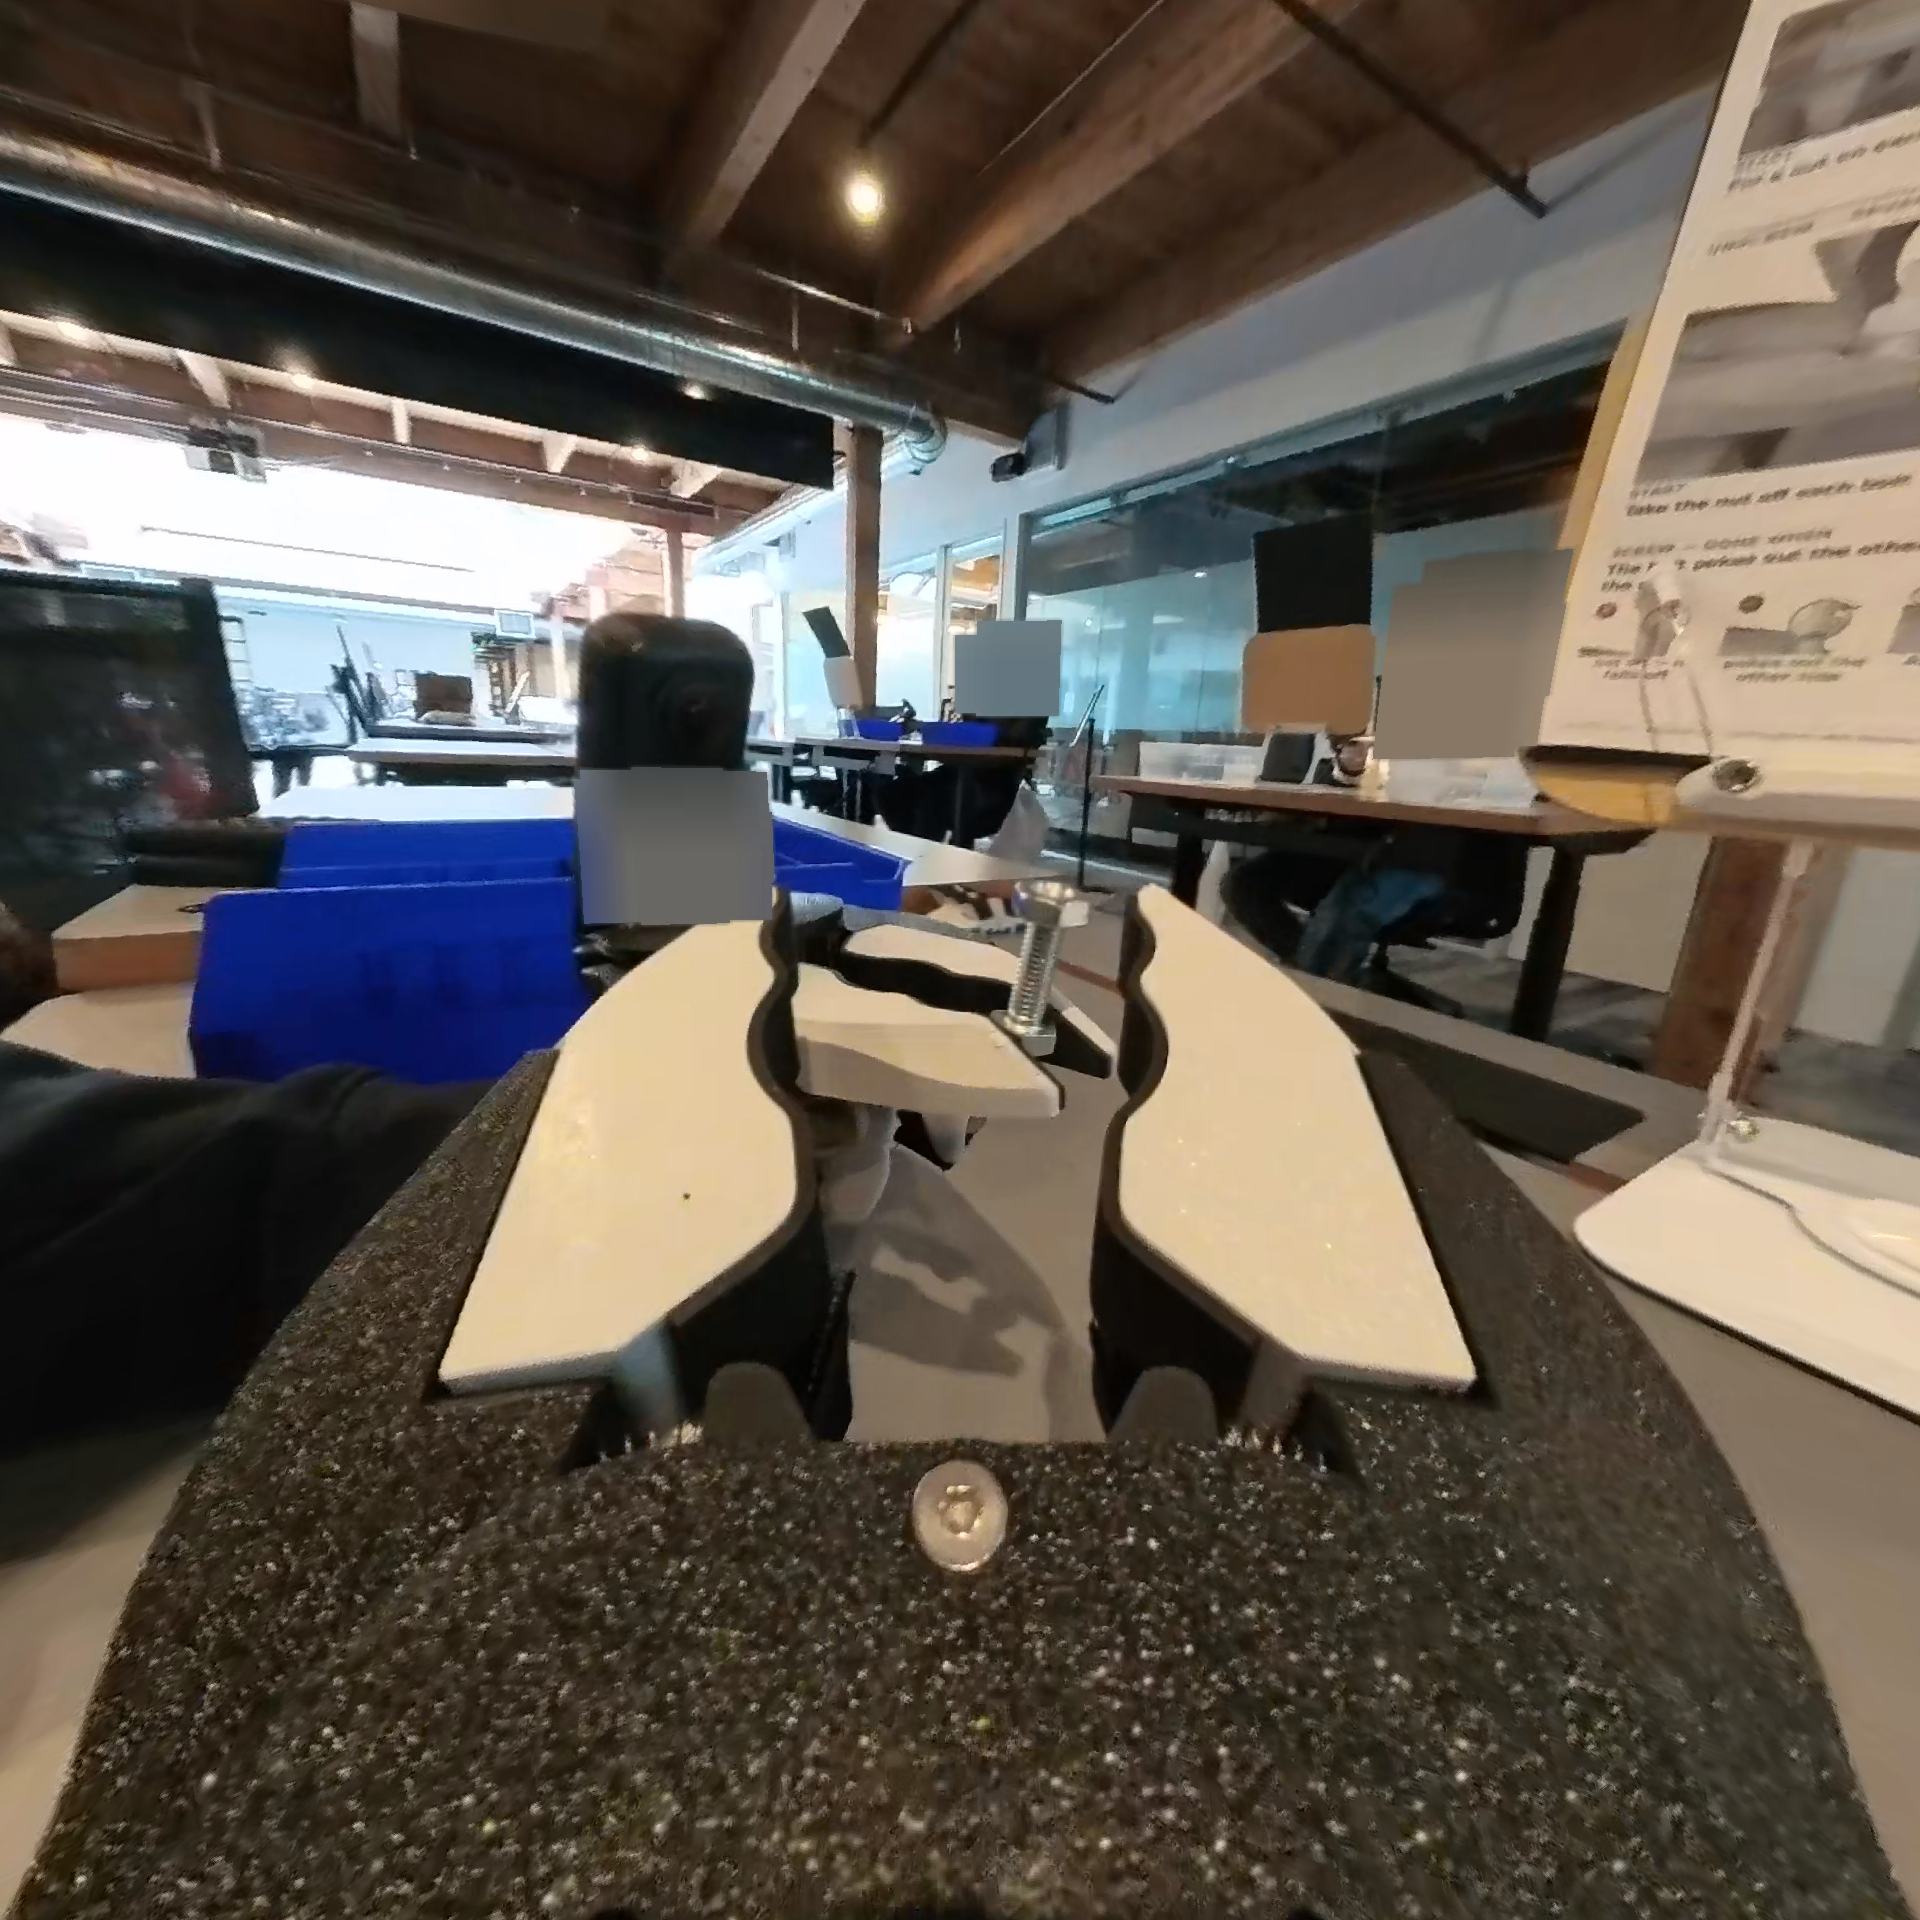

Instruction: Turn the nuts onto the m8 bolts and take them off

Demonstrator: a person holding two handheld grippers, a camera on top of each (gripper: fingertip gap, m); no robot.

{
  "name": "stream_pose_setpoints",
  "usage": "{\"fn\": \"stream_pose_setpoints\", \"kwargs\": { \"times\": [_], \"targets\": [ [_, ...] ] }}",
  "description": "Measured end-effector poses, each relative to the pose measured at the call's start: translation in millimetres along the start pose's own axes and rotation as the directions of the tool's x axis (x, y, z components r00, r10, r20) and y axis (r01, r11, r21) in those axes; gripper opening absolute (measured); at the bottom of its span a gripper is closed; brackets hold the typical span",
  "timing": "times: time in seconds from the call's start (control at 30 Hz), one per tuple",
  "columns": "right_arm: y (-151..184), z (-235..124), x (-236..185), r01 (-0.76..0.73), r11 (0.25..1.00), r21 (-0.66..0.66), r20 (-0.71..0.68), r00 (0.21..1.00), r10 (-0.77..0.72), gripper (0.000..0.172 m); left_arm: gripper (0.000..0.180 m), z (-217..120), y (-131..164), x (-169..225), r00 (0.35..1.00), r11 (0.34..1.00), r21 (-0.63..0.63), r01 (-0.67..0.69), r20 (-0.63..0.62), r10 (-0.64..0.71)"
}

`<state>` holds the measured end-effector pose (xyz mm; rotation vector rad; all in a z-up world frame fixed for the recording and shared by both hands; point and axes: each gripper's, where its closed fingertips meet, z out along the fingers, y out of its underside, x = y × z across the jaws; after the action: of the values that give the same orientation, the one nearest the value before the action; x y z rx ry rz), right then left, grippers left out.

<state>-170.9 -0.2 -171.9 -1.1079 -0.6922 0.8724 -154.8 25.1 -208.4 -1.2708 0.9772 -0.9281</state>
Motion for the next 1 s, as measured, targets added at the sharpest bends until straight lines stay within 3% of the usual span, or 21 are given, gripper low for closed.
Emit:
{"fn": "stream_pose_setpoints", "kwargs": {
  "times": [0.73,1.0],
  "targets": [
    [5.4,4.4,-11.2,0.039,0.999,-0.014,0.055,0.998,-0.038,0.053,0.015,0.1,0.4,0.0,1.0,1.0,-0.003,0.004,-0.005,-0.004],
    [-0.1,4.2,-3.8,0.066,0.998,-0.009,0.004,0.998,-0.066,0.055,0.015,0.8,1.5,-0.2,1.0,1.0,-0.013,0.004,-0.004,-0.004]
  ]
}}
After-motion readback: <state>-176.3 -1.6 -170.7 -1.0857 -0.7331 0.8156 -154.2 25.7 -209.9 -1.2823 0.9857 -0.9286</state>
